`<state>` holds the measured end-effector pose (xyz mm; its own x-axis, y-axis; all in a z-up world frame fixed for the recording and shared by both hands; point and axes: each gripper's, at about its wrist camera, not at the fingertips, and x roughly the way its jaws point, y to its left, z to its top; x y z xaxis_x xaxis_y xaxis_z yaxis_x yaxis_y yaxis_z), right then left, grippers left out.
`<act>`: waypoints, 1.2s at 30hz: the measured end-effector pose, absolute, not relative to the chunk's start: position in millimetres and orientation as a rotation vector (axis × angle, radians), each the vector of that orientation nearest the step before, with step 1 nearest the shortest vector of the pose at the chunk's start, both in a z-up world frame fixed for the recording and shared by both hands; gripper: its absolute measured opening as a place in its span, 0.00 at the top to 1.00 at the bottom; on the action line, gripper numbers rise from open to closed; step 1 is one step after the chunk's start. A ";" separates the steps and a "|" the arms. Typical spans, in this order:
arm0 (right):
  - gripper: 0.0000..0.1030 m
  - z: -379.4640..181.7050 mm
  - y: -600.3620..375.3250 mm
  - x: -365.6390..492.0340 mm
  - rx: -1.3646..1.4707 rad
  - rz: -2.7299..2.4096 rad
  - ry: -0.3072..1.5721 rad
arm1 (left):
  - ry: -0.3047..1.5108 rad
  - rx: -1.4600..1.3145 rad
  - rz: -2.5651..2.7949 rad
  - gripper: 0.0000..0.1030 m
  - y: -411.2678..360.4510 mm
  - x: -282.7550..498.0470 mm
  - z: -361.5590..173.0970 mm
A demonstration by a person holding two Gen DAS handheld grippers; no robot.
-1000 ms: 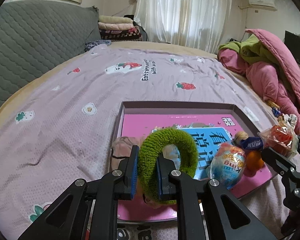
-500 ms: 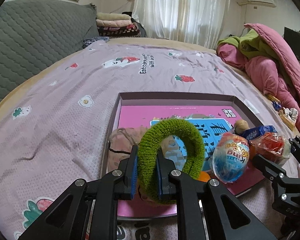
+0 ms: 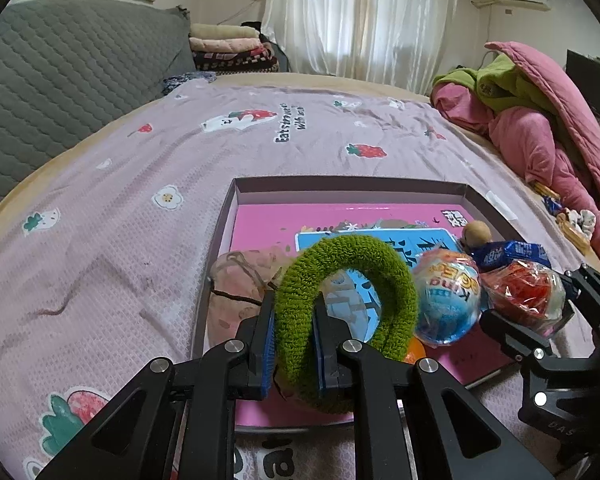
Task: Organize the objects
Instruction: 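Carry the green ring and candy egg over the tray with both grippers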
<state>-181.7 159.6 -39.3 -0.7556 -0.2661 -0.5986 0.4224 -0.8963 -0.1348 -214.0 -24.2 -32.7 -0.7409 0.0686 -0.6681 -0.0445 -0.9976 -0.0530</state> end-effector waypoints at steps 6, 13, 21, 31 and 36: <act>0.39 -41.1 156.0 -181.0 0.838 -2.602 0.399 | -0.035 -1.123 2.869 0.85 -21.9 -212.8 -35.3; 0.39 -41.1 150.6 -180.2 0.834 -2.602 0.439 | -0.020 -1.138 2.866 0.85 -19.8 -210.4 -36.2; 0.39 -40.3 152.0 -178.5 0.843 -2.613 0.433 | -0.024 -1.157 2.859 0.85 -21.1 -207.8 -35.8; 0.38 -38.5 154.0 -173.4 0.844 -2.610 0.421 | -0.009 -1.169 2.858 0.84 -21.2 -203.0 -35.8; 0.38 -38.1 153.6 -173.3 0.850 -2.597 0.419 | -0.003 -1.174 2.862 0.83 -21.2 -200.9 -35.5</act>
<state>-173.3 153.6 -38.1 -0.7474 -0.2557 -0.6132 0.4354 -0.8856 -0.1615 -200.9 -21.2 -35.5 -0.7108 0.0454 -0.7020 -0.0441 -0.9988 -0.0199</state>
